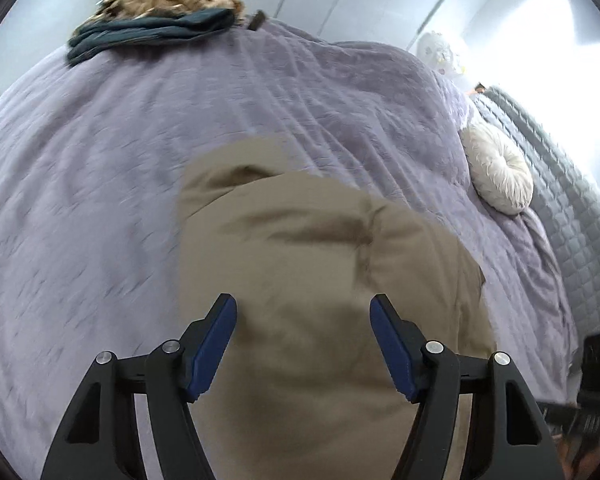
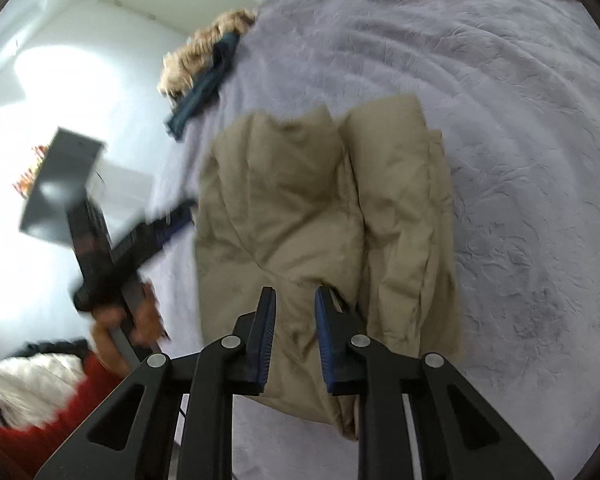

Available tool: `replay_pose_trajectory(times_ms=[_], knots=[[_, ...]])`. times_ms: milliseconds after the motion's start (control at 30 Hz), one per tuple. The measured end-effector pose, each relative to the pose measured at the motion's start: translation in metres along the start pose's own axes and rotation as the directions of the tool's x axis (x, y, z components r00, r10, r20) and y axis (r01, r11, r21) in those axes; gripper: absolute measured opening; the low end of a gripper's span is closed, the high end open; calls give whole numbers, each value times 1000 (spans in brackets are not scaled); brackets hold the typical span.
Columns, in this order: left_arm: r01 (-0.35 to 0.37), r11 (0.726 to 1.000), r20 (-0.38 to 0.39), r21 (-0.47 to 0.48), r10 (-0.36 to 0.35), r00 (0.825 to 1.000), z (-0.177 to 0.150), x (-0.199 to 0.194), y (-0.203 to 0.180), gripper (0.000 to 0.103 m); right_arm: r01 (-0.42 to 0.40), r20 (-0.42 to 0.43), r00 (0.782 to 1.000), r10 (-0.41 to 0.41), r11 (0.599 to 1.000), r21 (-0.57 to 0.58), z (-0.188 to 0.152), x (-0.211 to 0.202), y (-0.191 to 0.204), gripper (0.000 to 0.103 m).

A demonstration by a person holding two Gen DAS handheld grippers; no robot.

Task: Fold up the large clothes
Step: 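Lower the bundle onto the bed and open both tools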

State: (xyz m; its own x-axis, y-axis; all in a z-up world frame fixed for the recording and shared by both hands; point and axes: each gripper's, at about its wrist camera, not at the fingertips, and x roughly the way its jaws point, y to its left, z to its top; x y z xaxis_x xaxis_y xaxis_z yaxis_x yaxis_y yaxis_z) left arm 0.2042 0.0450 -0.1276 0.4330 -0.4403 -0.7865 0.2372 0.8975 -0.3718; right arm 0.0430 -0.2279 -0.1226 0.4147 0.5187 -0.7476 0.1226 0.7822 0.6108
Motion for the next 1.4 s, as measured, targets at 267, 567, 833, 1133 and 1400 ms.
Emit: replay_pose_trajectory(times_ms=[267,567,833,1133,1400], knots=[[-24,994,-50,110,30,998,10,68,-57,71,193,-80,977,-196,980,-43,-40,41,-39,20],[-120,966,-46,229,134,990,-3,93,-88,71,166,-71,984,-166,986,-3,-55,49,-72,19],[-150,972,-68,181,164,984,-4,60,-87,71,170,-97,981,-166,985,37,-44,37,-68,22],[-144,978,-114,151,162,980,-34,9,-83,71,191,-107,977,-185,980,52,-41,5,-62,23],[-150,982,-143,116,166,976,-68,-23,-72,71,224,-115,969,-216,973,53,-51,-6,-46,23]])
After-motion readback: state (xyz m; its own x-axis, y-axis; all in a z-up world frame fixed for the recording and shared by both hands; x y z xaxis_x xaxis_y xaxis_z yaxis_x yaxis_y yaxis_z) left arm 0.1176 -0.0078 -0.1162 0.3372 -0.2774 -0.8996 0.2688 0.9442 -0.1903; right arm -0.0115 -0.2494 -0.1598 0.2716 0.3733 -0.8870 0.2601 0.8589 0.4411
